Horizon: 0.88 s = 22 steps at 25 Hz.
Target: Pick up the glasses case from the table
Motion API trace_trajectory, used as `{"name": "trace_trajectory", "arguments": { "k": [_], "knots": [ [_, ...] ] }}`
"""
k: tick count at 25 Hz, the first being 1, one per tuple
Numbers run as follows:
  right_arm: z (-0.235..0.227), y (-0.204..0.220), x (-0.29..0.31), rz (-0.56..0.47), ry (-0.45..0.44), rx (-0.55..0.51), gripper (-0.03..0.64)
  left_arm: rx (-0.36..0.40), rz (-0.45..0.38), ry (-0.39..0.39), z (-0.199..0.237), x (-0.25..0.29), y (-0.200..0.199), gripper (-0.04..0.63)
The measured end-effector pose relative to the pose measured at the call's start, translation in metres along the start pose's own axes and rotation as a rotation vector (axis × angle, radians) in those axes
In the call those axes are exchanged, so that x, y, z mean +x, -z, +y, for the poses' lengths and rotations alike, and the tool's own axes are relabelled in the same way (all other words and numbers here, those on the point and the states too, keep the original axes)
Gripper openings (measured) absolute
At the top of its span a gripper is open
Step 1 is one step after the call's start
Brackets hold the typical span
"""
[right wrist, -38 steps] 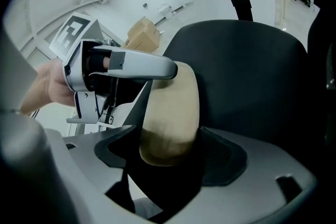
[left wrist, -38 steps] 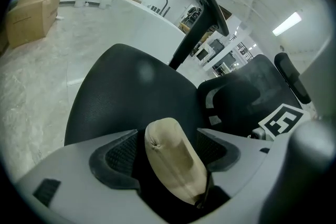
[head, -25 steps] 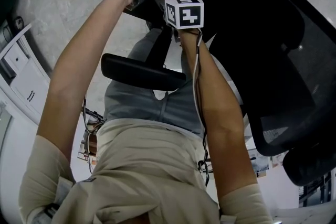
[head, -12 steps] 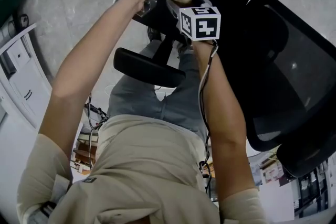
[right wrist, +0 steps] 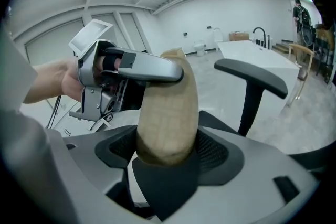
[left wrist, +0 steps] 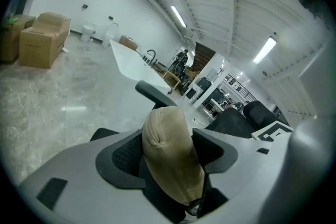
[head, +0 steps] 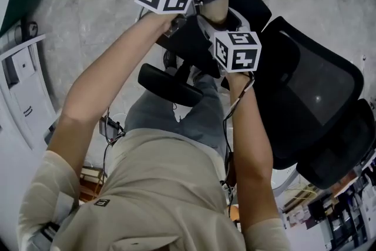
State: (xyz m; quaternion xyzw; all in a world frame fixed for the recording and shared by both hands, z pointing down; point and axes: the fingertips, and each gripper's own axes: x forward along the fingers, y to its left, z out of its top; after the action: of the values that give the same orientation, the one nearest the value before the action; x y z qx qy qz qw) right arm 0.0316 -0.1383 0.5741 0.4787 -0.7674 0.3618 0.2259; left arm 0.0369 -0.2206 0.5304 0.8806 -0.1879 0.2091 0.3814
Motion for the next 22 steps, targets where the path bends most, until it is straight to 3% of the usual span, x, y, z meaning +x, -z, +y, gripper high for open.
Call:
{"name": "trace_trajectory", "arguments": {
  "k": [9, 22],
  "knots": [
    [0.019, -0.094, -0.083, -0.125, 0.046, -0.145, 0.341, 0.087, -0.161, 0.038, -0.077, -0.056, -0.096, 0.301],
    [0.073, -0.178, -0.202, -0.259, 0.128, -0.375, 0.341, 0.211, -0.367, 0.101, -0.191, -0.154, -0.175, 0.301]
  ]
}}
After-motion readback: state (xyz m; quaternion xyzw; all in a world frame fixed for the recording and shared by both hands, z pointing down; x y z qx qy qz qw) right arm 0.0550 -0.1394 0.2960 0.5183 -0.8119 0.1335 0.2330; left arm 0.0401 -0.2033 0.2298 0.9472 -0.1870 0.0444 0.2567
